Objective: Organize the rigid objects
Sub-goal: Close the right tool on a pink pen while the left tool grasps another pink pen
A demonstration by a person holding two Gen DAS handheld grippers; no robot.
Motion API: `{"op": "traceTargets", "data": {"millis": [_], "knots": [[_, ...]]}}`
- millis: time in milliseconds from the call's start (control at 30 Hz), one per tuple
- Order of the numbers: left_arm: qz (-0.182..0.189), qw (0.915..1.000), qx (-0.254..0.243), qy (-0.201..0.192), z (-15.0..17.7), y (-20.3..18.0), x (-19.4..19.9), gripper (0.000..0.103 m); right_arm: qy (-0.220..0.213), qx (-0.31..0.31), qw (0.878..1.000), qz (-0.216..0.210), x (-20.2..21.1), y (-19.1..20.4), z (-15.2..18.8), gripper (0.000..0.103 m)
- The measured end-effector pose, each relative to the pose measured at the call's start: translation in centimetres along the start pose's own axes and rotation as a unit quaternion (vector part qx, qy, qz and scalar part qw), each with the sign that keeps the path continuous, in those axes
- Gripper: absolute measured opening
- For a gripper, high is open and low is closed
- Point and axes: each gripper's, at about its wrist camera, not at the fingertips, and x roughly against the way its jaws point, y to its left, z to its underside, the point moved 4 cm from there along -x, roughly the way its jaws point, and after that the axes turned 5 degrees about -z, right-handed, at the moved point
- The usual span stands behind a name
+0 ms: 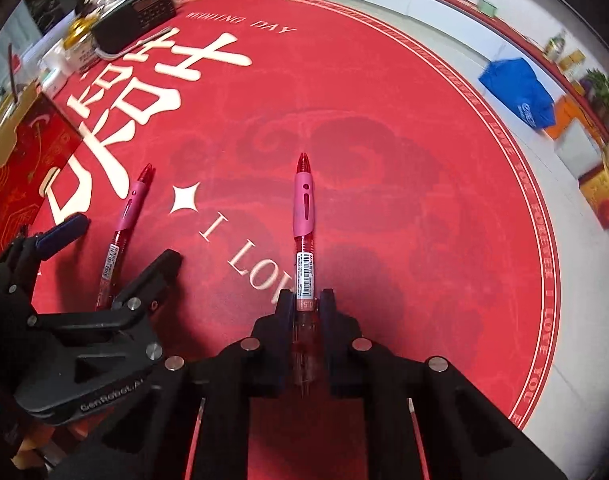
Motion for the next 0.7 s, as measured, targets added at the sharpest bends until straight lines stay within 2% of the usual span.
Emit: {"op": "traceTargets", "data": {"millis": [33,67,100,133,267,300,367,467,567,600,633,700], "knots": [[0.006,0.9999,-0.010,-0.005,0.0,-0.3,0.4,0.078,-0.004,-0.006,1.000,-0.001,0.4,-0.2,0.2,0.014],[0.011,0.9997,-0.021,-0.007,0.0,-0.6,0.8,0.055,-0.011,-0.011,1.000,-0.002,0.8,-0.4,0.5,0.014],[0.014,0.9994,-0.030,-0.008,0.0,-0.8,1.1,0.023,-0.017,-0.015,1.000,-0.003,1.3,-0.5,0.7,0.014],[0.015,0.9993,-0.035,-0.004,0.1,-0.9,1.3,0.011,-0.022,-0.017,1.000,-0.003,1.8,-0.5,0.8,0.014],[0.043,0.9989,-0.007,0.016,0.6,0.5,1.8,0.011,-0.047,-0.020,0.999,-0.005,3.9,-0.3,1.7,0.014],[0.048,0.9988,0.006,0.011,0.8,1.2,2.4,0.011,-0.052,-0.021,0.998,-0.005,4.4,-0.3,1.9,0.010],[0.049,0.9987,0.017,0.004,1.2,2.2,3.3,0.011,-0.057,-0.022,0.998,-0.007,5.0,-0.1,2.3,0.010],[0.046,0.9987,0.021,0.002,1.8,3.1,4.1,0.011,-0.020,-0.022,0.999,-0.010,3.2,0.0,2.2,0.010],[0.047,0.9987,0.022,0.002,2.5,3.6,4.5,0.011,0.010,-0.024,1.000,0.007,0.9,-0.2,1.9,0.011],[0.046,0.9987,0.023,0.004,2.7,3.9,4.5,0.011,0.006,-0.017,1.000,0.021,0.8,0.0,1.8,0.016],[0.046,0.9987,0.023,0.006,2.9,4.1,4.4,0.011,0.006,-0.011,1.000,0.024,0.6,0.2,1.6,0.034],[0.044,0.9987,0.025,0.010,3.2,4.4,4.2,0.011,0.013,0.002,1.000,0.025,0.0,1.0,1.5,0.046]]}}
